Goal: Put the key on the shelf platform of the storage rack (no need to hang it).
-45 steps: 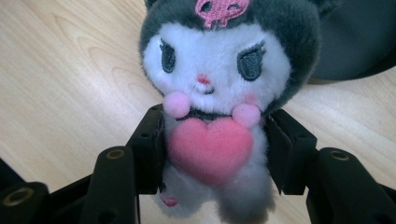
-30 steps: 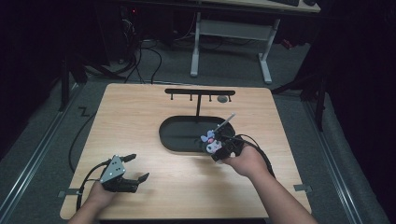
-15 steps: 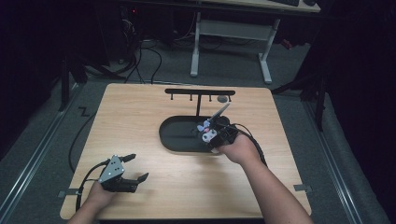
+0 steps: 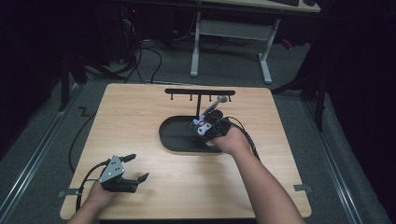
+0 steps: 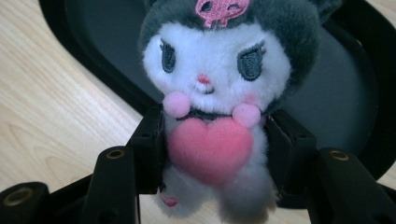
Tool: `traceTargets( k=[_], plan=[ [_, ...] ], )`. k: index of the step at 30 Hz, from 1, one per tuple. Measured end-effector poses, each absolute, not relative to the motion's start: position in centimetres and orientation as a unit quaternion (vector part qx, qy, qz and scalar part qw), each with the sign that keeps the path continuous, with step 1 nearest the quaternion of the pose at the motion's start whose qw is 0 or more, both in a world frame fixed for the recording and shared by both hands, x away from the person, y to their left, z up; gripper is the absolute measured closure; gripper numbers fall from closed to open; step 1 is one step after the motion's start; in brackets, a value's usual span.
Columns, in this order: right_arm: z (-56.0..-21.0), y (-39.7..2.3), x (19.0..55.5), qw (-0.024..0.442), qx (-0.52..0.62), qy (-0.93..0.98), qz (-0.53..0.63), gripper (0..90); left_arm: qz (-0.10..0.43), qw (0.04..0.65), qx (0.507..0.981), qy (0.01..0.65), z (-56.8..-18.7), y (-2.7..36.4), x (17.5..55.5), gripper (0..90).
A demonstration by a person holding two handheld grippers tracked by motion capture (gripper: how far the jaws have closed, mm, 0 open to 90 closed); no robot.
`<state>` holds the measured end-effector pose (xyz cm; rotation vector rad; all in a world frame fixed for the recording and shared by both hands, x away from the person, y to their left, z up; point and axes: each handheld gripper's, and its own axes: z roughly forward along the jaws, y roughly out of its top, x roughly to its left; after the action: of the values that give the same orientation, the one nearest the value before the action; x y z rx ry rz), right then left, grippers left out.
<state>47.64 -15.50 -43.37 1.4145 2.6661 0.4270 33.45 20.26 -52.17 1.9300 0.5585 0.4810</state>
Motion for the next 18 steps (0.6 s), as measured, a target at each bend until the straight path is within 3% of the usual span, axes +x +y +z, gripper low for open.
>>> traceTargets(
  k=[18],
  plan=[
    [-43.1, -13.8, 50.4, 0.05, 0.469, 0.87, 0.144, 46.4, 0.197, 0.512, 0.803, 0.233, -52.2, 20.2, 33.6, 15.4]
  ],
)
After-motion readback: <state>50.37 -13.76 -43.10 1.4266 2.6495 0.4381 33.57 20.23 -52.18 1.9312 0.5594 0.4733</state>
